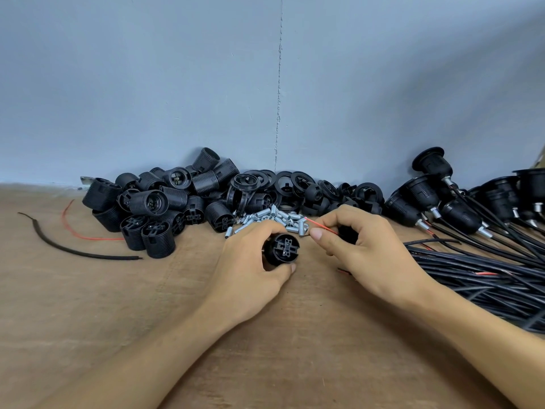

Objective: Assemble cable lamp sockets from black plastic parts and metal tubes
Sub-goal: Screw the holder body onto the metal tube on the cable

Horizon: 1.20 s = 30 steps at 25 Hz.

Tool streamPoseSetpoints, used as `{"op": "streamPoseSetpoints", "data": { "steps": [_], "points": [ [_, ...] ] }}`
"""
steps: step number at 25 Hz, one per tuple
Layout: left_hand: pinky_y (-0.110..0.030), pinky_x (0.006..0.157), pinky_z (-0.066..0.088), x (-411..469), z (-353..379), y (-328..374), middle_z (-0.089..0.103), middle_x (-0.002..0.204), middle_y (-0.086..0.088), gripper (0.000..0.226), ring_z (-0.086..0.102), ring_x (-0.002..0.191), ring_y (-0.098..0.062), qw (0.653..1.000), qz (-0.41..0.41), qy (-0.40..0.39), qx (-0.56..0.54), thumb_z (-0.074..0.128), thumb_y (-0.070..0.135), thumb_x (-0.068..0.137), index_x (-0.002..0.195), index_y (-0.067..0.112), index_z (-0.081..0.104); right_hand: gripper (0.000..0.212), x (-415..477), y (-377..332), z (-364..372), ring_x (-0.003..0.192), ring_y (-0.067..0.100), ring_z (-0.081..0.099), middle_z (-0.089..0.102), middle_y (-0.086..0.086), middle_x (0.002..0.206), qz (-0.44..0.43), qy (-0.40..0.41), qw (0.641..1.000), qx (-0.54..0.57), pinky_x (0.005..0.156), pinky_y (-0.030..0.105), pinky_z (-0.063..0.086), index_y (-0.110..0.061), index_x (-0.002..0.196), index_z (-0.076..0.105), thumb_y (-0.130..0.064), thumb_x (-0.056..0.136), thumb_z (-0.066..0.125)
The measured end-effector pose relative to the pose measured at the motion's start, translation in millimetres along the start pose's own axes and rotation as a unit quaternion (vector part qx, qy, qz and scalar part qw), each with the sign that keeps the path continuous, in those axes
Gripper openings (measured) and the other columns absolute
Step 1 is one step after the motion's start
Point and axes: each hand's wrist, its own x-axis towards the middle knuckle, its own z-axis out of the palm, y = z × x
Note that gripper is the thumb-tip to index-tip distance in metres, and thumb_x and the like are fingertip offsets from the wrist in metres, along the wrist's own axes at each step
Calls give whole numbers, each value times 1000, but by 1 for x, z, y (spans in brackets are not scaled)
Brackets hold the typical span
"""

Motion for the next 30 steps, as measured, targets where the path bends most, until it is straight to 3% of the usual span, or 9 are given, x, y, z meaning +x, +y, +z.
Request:
{"op": "streamPoseSetpoints", "data": {
  "steps": [10,13,19,23,30],
  "points": [
    [-4,78,37,-3,0,3,66,94,21,33,58,95,6,1000,17,6,-17,85,21,73,99,35,71,19,-4,-4,5,77,8,55,56,-9,77,-54,2,998,-39,70,12,38,-37,82,66,-21,91,72],
    [-3,81,37,-4,0,3,67,95,20,37,58,96,6,999,21,14,-22,87,19,70,99,36,72,10,-7,-4,7,80,9,55,56,-9,80,-84,13,994,-74,71,11,38,-28,88,71,-19,92,71],
    [-2,78,35,-3,0,4,63,91,17,38,57,93,4,1000,24,8,3,89,26,67,101,38,76,8,-10,0,10,77,4,49,49,-14,85,-122,-8,980,-159,71,22,42,-19,100,72,-22,96,66],
    [-2,81,36,-3,-1,4,63,95,17,39,58,96,2,1000,22,-5,2,90,27,68,102,41,76,4,-10,1,9,76,2,49,46,-14,76,-104,-4,983,-149,70,11,35,-19,93,73,-21,94,69],
    [-3,79,35,-3,-4,5,60,92,17,48,55,94,7,999,36,-21,-18,94,26,65,103,49,75,18,-11,-1,9,71,2,48,46,-14,69,-84,1,990,-110,64,11,34,-24,77,62,-19,92,71]
  ]
}}
